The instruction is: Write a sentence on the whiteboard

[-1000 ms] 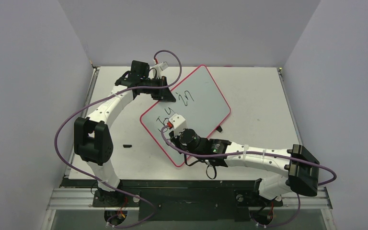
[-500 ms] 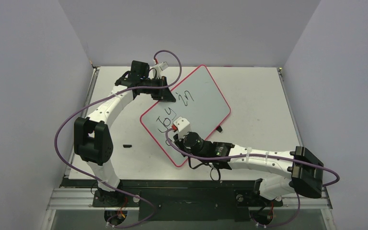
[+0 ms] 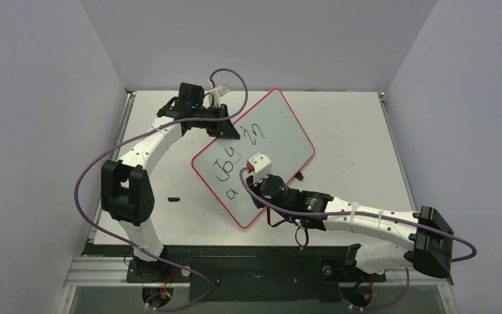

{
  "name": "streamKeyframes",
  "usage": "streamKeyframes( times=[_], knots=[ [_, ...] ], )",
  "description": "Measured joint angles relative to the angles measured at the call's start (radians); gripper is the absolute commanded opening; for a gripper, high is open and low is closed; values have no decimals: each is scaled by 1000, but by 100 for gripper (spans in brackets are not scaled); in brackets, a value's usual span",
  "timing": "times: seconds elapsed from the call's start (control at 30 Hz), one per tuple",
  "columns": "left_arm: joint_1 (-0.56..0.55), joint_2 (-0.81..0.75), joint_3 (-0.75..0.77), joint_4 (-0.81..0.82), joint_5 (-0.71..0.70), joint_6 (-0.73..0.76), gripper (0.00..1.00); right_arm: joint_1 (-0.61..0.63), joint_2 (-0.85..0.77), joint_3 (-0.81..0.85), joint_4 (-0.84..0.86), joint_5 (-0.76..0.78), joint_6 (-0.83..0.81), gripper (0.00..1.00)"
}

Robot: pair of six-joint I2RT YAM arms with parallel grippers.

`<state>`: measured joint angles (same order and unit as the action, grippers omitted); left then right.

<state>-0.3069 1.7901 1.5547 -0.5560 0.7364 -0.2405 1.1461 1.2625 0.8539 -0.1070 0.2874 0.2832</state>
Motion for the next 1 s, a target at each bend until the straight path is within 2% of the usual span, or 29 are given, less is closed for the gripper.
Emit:
streamKeyframes(
  times=[0.43, 1.0],
  knots=[
    [0, 0, 0, 0, -1, -3, 0, -66, 24, 26, 12, -56, 13, 0],
    [0, 0, 0, 1, -3, -1, 0, -68, 106, 76, 38, -99, 13, 0]
  ],
)
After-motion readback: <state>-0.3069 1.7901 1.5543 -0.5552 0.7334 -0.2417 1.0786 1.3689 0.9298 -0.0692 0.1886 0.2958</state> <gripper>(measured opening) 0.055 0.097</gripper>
